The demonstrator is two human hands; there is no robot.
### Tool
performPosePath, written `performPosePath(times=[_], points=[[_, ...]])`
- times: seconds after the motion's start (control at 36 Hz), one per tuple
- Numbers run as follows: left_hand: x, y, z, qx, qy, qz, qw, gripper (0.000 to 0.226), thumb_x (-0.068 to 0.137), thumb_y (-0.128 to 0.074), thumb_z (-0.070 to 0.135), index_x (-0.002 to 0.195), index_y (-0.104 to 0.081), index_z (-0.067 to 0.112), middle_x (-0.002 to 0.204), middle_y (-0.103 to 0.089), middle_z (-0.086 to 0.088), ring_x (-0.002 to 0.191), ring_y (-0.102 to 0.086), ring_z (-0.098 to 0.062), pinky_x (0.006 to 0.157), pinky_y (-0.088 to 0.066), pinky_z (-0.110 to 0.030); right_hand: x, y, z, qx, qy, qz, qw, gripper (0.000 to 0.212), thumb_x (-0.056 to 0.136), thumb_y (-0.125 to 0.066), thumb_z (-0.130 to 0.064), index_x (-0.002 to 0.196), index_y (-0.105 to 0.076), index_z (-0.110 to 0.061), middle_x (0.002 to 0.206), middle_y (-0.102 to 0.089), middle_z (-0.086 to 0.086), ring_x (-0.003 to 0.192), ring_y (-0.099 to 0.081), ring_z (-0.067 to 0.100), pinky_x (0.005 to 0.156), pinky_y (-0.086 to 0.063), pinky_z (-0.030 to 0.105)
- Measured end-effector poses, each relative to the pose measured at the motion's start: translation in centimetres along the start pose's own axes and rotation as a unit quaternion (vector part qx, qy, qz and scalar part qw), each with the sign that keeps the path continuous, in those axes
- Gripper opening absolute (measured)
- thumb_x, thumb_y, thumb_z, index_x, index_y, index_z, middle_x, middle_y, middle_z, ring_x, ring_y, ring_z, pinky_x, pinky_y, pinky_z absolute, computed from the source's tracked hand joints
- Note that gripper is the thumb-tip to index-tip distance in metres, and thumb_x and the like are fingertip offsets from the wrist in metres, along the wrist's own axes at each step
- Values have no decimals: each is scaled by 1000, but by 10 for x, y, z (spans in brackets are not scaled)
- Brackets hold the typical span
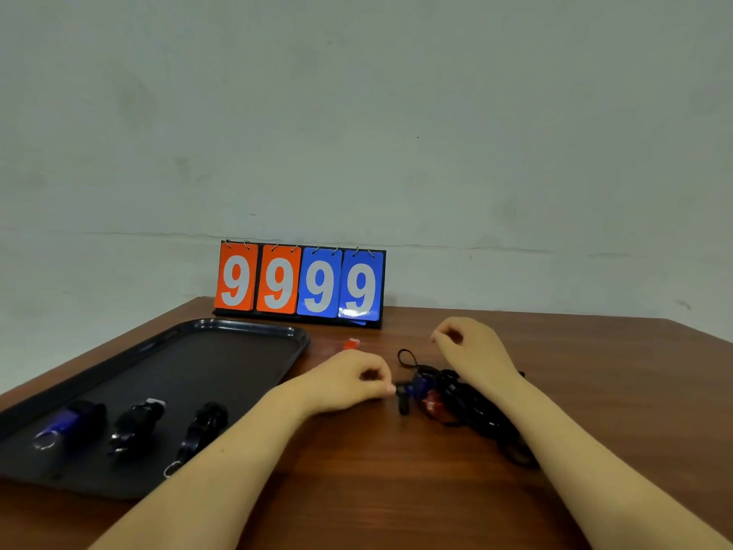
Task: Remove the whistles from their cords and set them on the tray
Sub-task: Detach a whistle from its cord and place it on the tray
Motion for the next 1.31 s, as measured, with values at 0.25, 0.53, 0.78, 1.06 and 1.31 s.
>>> performPosePath(times=[0.25, 0.53, 0.78, 1.06, 1.31], points=[[-5, 48, 11, -268, 2, 274, 924, 18, 100, -44, 23, 87, -55, 19, 70, -52, 5, 65, -49, -6, 64, -45, -17, -24, -24, -49, 163, 71, -159, 971, 16, 95, -56, -33, 98, -67, -22, 82, -71, -7, 74, -64, -2, 69, -48, 10], [-26, 78, -31, -394, 92, 501, 765, 20, 102, -38, 22, 89, -52, 19, 72, -45, 1, 60, -40, -9, 58, -38, -22, -2, 18, -15, 13, 2, -11, 1000, 28, 95, -54, -32, 70, -60, -22, 64, -61, -7, 64, -56, 6, 63, -43, 25], [-29, 68, -59, -423, 213, 513, 715, 17, 102, -38, 20, 96, -52, 11, 77, -45, -2, 62, -39, -11, 55, -36, -22, 6, 55, 5, 643, -99, 45, 758, 32, 96, -39, -13, 65, -38, -14, 56, -50, 2, 70, -57, 23, 80, -46, 36], [-9, 55, -13, -248, 119, 343, 898, 10, 96, -53, 27, 94, -63, 23, 91, -60, 10, 89, -54, -7, 74, -45, -23, -4, 25, -14, 290, -100, -1, 952, 17, 95, -51, -18, 88, -64, -10, 81, -64, 2, 72, -60, 15, 64, -48, 22], [-8, 49, 27, -185, -16, 269, 945, 14, 95, -55, 25, 89, -62, 35, 87, -64, 17, 81, -58, 9, 70, -43, -2, -24, -30, -46, 165, 57, -156, 972, 15, 98, -46, -42, 112, -50, -48, 113, -54, -30, 104, -48, -18, 80, -36, 5]])
Point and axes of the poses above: each hand's wrist, its own x-axis towards the middle knuckle, its own y-axis out of the back of the hand, z = x × y, the point moved 6 cm from there along x, towards the middle knuckle
